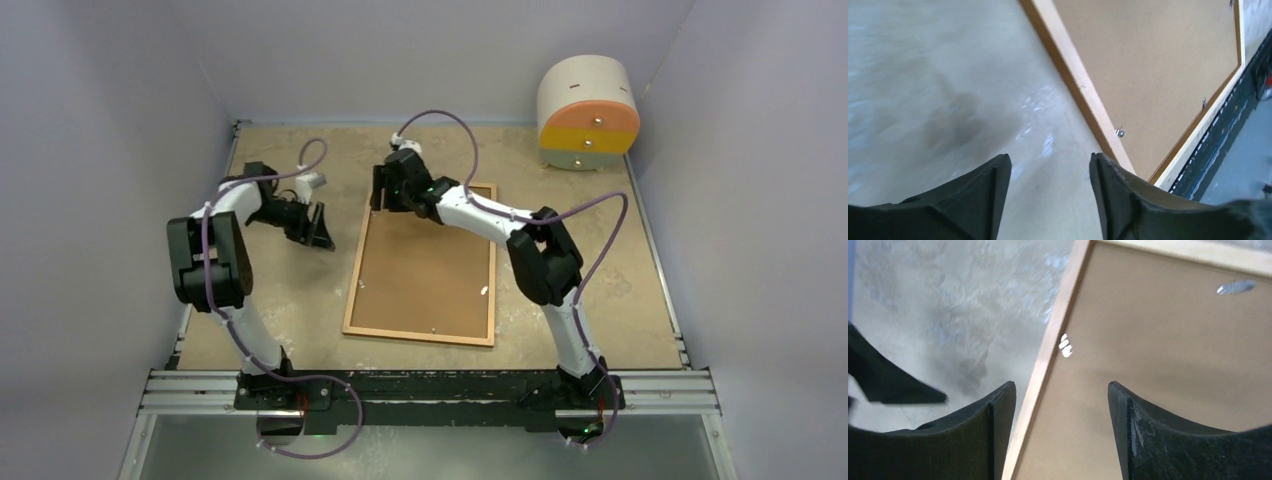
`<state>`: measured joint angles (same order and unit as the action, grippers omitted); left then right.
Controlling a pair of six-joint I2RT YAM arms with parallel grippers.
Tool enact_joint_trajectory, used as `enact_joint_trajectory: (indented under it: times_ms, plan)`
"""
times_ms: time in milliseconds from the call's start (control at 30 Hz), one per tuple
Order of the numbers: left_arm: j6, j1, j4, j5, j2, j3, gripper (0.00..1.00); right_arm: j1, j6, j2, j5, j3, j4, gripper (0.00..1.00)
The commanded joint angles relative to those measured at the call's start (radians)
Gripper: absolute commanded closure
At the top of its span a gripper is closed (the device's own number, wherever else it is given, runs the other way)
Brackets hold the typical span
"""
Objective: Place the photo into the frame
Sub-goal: Turn over the photo frame at the center of the board.
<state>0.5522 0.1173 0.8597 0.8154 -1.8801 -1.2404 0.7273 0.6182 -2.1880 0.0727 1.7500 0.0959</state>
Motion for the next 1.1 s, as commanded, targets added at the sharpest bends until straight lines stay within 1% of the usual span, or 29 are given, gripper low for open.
enact_joint_trajectory:
  times_ms: [0, 33, 67, 200, 333, 433, 567, 767, 867, 933, 1033, 1067]
  plan:
    - [0.095, 0.129, 0.114, 0.030, 0.118, -0.078, 0.33, 0.192, -0.040, 0.014, 0.325, 0.051, 0.220, 0.29]
    - [0.118, 0.161, 0.139, 0.038, 0.129, -0.081, 0.27, 0.218, -0.023, -0.002, 0.341, 0.071, 0.252, 0.29]
    - [0.144, 0.192, 0.163, 0.041, 0.140, -0.082, 0.25, 0.239, -0.010, -0.019, 0.354, 0.091, 0.275, 0.30]
    - [0.242, 0.302, 0.256, 0.025, 0.181, -0.065, 0.23, 0.313, -0.001, -0.089, 0.450, 0.177, 0.343, 0.34]
    - [0.323, 0.377, 0.305, 0.001, 0.233, -0.025, 0.23, 0.362, -0.010, -0.185, 0.565, 0.334, 0.456, 0.39]
    - [0.375, 0.410, 0.337, -0.006, 0.267, 0.000, 0.23, 0.376, -0.018, -0.224, 0.598, 0.384, 0.487, 0.42]
    - [0.417, 0.430, 0.359, -0.011, 0.298, 0.032, 0.23, 0.380, -0.010, -0.254, 0.615, 0.404, 0.505, 0.45]
    - [0.427, 0.433, 0.330, -0.036, 0.337, 0.105, 0.22, 0.384, -0.005, -0.318, 0.612, 0.465, 0.533, 0.56]
    - [0.422, 0.433, 0.315, -0.052, 0.355, 0.134, 0.21, 0.384, -0.005, -0.352, 0.605, 0.510, 0.549, 0.68]
    - [0.421, 0.433, 0.303, -0.067, 0.369, 0.150, 0.21, 0.385, -0.003, -0.370, 0.597, 0.537, 0.557, 0.79]
    - [0.409, 0.435, 0.282, -0.089, 0.393, 0.174, 0.21, 0.388, 0.017, -0.365, 0.592, 0.566, 0.568, 1.00]
    - [0.405, 0.436, 0.277, -0.096, 0.399, 0.178, 0.21, 0.390, 0.025, -0.351, 0.593, 0.568, 0.564, 1.00]
